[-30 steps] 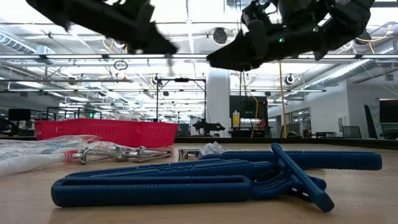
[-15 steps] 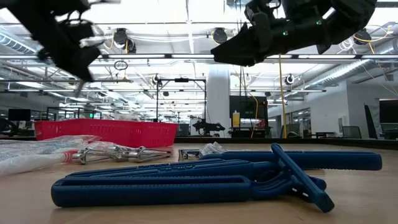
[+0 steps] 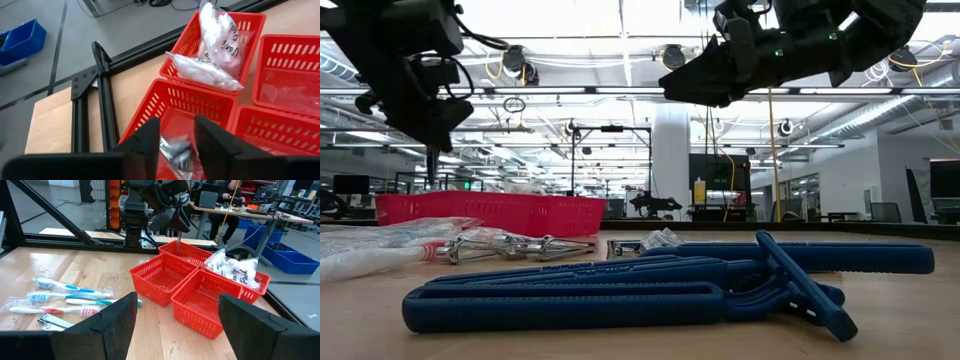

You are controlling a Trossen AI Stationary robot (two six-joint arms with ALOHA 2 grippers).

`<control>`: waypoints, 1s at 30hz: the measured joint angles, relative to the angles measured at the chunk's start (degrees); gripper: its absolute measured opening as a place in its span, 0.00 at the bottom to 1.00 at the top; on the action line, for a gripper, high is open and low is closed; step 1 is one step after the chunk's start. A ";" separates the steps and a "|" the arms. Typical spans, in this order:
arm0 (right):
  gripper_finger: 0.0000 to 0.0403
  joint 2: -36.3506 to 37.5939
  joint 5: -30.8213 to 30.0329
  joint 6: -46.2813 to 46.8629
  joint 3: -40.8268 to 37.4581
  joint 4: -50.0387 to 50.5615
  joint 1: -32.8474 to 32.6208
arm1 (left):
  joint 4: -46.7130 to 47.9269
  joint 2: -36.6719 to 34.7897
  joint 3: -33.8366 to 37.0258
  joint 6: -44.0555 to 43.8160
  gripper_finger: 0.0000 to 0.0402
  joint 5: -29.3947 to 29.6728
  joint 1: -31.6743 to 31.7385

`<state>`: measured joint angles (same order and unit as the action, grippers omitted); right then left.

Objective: Pick & Place Travel size toiletries
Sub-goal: Put the nail cutter into the horizontal left red bin

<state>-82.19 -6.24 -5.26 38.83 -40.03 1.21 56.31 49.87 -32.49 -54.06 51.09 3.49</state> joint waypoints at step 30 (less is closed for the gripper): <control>0.65 -14.12 1.70 16.32 4.38 10.18 -19.10 | -18.59 -0.01 0.00 11.71 0.50 -0.04 0.66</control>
<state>-96.32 -4.54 11.07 43.21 -29.86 -17.89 37.73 49.85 -32.49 -42.35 51.05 4.15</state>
